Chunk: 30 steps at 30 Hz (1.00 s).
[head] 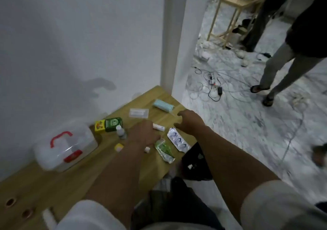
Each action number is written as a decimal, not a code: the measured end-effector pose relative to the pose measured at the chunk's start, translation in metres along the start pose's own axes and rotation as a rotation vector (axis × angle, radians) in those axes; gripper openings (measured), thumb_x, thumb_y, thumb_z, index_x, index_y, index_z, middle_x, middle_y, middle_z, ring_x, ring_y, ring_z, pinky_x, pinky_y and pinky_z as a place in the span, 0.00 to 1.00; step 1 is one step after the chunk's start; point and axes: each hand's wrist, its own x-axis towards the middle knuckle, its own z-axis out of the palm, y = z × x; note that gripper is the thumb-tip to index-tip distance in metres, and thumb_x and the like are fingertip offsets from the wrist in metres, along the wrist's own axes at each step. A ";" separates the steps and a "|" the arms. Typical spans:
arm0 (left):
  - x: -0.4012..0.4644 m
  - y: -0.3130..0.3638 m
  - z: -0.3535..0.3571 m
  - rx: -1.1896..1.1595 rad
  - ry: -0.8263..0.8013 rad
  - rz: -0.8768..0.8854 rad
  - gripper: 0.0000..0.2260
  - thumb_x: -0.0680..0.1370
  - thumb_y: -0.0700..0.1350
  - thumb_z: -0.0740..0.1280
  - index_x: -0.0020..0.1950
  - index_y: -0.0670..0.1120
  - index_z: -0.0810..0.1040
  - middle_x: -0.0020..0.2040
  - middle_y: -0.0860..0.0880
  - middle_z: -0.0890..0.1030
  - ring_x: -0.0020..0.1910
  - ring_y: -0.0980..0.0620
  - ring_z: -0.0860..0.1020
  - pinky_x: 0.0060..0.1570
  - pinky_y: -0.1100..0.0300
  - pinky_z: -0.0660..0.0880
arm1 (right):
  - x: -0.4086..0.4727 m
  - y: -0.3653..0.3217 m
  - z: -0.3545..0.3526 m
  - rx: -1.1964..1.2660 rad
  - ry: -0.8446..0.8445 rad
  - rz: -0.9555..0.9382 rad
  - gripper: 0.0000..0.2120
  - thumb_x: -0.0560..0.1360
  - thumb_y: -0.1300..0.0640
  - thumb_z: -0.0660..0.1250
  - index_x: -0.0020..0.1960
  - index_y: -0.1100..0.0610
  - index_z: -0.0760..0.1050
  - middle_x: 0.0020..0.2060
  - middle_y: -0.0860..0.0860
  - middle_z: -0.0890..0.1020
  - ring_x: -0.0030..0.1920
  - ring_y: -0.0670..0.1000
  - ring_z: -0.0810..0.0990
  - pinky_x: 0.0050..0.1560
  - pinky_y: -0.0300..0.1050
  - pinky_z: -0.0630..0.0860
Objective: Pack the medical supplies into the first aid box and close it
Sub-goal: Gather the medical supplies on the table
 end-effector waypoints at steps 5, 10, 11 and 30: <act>0.029 0.000 0.071 0.037 -0.165 0.057 0.23 0.73 0.64 0.61 0.63 0.57 0.80 0.59 0.49 0.81 0.58 0.44 0.81 0.53 0.49 0.80 | 0.004 0.040 0.057 0.089 -0.112 0.160 0.25 0.79 0.45 0.67 0.72 0.55 0.71 0.68 0.56 0.75 0.69 0.57 0.72 0.66 0.50 0.70; 0.043 0.017 0.118 0.157 -0.237 0.013 0.32 0.75 0.60 0.68 0.76 0.54 0.65 0.67 0.47 0.72 0.62 0.42 0.76 0.56 0.49 0.76 | 0.013 0.061 0.111 0.096 -0.215 0.262 0.34 0.73 0.38 0.69 0.70 0.56 0.66 0.65 0.59 0.71 0.64 0.63 0.73 0.56 0.57 0.75; 0.044 0.018 0.127 0.173 -0.245 0.014 0.34 0.74 0.60 0.70 0.77 0.53 0.63 0.69 0.47 0.71 0.63 0.42 0.75 0.57 0.49 0.76 | 0.014 0.062 0.118 0.091 -0.209 0.274 0.35 0.72 0.37 0.70 0.70 0.55 0.65 0.65 0.58 0.70 0.64 0.63 0.73 0.55 0.58 0.76; 0.070 0.083 0.127 -0.028 -0.237 0.223 0.10 0.81 0.48 0.65 0.61 0.50 0.79 0.60 0.48 0.82 0.58 0.46 0.81 0.55 0.54 0.73 | -0.052 0.129 0.095 0.624 0.023 0.668 0.15 0.77 0.60 0.63 0.34 0.56 0.63 0.29 0.52 0.68 0.30 0.52 0.65 0.34 0.46 0.60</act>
